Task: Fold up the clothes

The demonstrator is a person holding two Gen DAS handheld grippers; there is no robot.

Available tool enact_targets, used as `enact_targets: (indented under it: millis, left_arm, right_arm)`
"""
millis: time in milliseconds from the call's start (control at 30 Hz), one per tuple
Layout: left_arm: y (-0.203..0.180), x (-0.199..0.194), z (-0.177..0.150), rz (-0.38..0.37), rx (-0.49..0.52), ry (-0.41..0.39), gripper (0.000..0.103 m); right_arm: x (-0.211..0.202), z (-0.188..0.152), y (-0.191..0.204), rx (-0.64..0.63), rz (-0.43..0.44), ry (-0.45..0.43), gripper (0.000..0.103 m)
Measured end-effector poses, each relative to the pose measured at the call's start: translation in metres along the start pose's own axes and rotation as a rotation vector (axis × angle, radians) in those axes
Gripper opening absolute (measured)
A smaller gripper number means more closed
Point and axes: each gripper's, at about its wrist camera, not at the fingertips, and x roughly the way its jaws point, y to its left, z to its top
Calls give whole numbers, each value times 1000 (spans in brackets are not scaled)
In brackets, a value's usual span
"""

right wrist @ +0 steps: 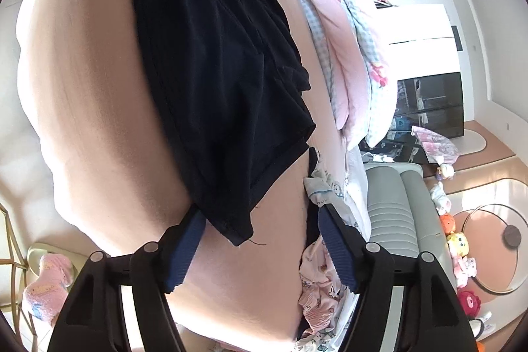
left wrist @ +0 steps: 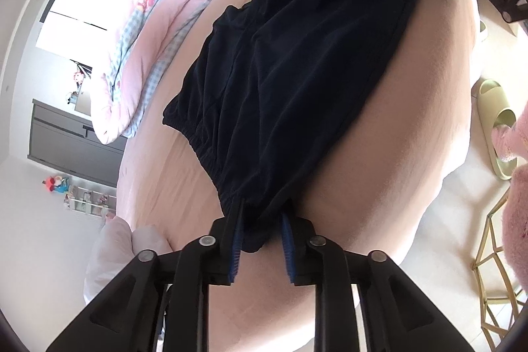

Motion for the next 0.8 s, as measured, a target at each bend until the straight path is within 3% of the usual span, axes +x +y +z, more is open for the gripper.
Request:
enact_targets:
  millis: [133,367,500,633,800]
  left_arm:
    - [0,1,-3,118,30,-41,69]
    - [10,3,-6,74,41,-70,71]
    - [2,5,-5,109,84,-106,72]
    - [-3,10,0,192,132,-153,84]
    - [-1,9,-3,204,154,-161,84]
  right_arm:
    - [-7,6,10,-72,-6,-46,73]
    - [5,17,32,-221,-120,-70,76]
    - [10,20,30,-247,-135,-81,79]
    - [12,23,34,-274,-165,-96,79]
    - [26,21,42,-359,-268,-83,79]
